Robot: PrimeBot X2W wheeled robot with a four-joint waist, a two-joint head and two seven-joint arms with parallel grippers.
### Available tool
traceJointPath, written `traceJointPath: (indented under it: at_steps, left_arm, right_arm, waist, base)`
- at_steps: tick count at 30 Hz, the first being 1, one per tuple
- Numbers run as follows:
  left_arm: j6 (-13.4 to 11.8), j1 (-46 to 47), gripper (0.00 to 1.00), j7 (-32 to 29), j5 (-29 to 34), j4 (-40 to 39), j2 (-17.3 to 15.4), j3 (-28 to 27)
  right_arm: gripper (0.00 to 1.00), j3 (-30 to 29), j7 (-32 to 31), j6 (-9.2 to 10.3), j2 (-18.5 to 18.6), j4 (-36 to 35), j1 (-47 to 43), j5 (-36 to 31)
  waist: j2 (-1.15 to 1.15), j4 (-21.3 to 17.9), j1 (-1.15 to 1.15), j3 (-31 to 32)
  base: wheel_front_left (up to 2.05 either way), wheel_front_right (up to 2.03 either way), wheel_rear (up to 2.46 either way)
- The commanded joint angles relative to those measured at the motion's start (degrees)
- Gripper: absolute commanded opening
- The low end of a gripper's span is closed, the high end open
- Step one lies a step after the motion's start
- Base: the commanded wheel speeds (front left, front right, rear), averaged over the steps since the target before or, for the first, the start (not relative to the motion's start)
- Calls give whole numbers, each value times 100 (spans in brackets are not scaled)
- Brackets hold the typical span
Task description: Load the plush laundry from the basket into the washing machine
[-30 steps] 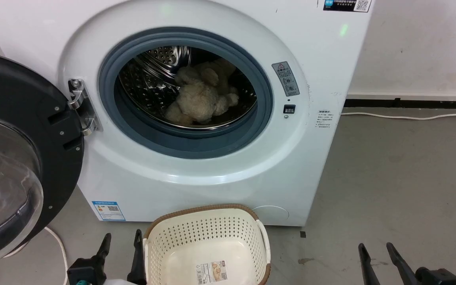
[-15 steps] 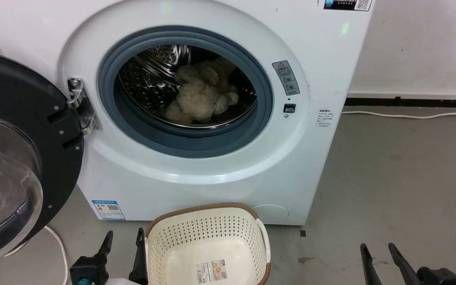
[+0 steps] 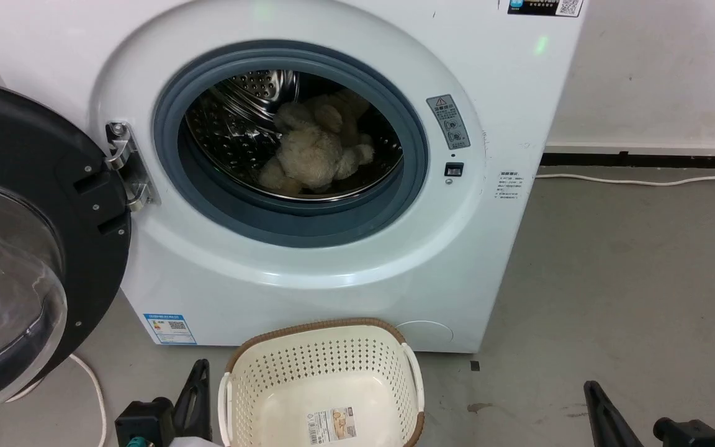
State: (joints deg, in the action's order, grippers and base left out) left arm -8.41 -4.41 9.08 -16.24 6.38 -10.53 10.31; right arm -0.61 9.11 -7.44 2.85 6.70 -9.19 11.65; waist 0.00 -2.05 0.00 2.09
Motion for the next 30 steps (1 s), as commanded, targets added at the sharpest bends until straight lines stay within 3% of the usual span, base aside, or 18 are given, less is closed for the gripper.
traceJointPath:
  at_steps: [1,30]
  left_arm:
    - [1,0,0,-1,2,-1,2,-1]
    - [196,102,0,-211,378,-148,179,-240]
  right_arm:
    - [0,0,-1,0,0,-1,1,-1]
    - [0,14,-212,-1,1,-156,214,-271]
  waist:
    - [0,0,0,0]
    - [0,48,0,-49]
  base:
    - [0,0,0]
    - [0,0,0]
